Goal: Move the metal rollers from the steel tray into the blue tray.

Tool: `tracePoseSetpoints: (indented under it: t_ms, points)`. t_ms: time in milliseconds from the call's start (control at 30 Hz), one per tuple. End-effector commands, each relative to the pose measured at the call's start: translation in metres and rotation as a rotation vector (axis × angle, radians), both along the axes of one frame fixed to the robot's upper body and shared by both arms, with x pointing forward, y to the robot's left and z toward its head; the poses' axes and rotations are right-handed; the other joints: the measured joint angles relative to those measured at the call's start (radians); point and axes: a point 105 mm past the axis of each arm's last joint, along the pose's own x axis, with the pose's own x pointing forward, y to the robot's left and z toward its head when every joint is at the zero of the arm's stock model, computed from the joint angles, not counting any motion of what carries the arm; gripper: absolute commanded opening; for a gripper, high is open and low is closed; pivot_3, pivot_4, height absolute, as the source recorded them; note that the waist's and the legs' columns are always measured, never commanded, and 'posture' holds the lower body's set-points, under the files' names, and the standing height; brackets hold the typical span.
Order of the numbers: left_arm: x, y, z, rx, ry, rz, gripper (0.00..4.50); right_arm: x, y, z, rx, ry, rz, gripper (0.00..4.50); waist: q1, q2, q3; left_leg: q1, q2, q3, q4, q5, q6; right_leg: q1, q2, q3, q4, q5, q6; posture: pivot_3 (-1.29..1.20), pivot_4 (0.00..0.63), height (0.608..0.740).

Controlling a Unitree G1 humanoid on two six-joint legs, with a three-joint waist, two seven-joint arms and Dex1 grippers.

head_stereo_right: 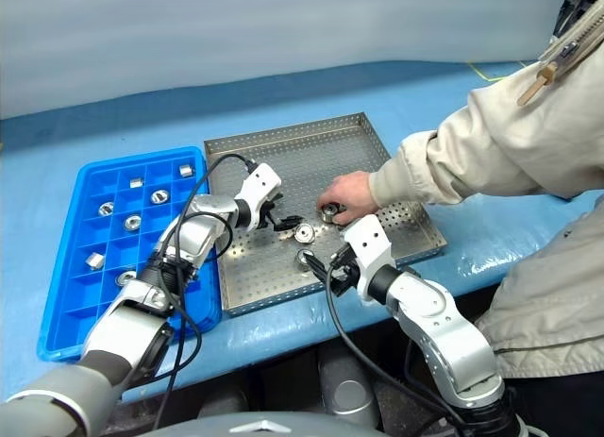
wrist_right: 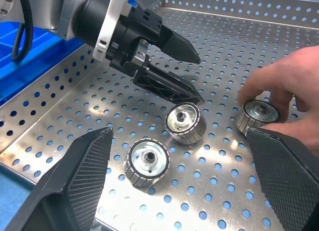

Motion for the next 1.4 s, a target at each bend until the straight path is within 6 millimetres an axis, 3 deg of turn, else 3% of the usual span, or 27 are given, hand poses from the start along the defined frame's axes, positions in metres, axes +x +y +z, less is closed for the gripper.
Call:
tracePoseSetpoints:
  t_ms: [33,467,633,800,900,1400]
  points:
    - [0.000,-0.004,0.014,-0.008,-0.050,-0.023,4.44,-0.001,0.003,0.011,0.011,-0.041,0.019,4.50,0.000,0.000,0.000,0.000,0.000,0.000,0.000,0.000,0.000,0.000,0.000,0.000,0.000,0.000,0.000,-0.28,0.150,0.740]
    - [0.000,0.001,0.018,0.000,-0.062,-0.013,4.44,0.001,0.006,0.013,0.010,-0.050,0.038,4.50,0.006,0.000,0.000,0.000,0.000,0.000,0.000,0.000,0.000,0.000,0.000,0.000,0.000,0.000,0.000,-0.27,0.150,0.740]
    - [0.001,-0.002,0.038,0.025,-0.134,-0.080,4.44,0.001,0.005,0.013,0.013,-0.048,0.031,4.50,0.006,0.000,0.000,0.000,0.000,0.000,0.000,0.000,0.000,0.000,0.000,0.000,0.000,0.000,0.000,-0.27,0.150,0.740]
    - [0.001,-0.023,0.068,0.008,-0.207,-0.169,4.44,0.000,0.004,0.012,0.015,-0.045,0.025,4.50,0.015,0.000,0.000,0.000,0.000,0.000,0.000,0.000,0.000,0.000,0.000,0.000,0.000,0.000,0.000,-0.27,0.150,0.740]
    - [-0.002,-0.034,0.074,0.010,-0.212,-0.229,4.44,0.000,0.004,0.012,0.016,-0.044,0.022,4.50,0.013,0.000,0.000,0.000,0.000,0.000,0.000,0.000,0.000,0.000,0.000,0.000,0.000,0.000,0.000,-0.28,0.150,0.740]
    - [-0.017,-0.050,0.049,0.074,-0.102,-0.360,4.44,-0.003,0.004,0.010,0.026,-0.039,0.001,4.50,0.003,0.000,0.000,0.000,0.000,0.000,-0.001,0.000,0.000,0.000,0.000,0.001,0.000,0.000,0.000,-0.30,0.150,0.740]
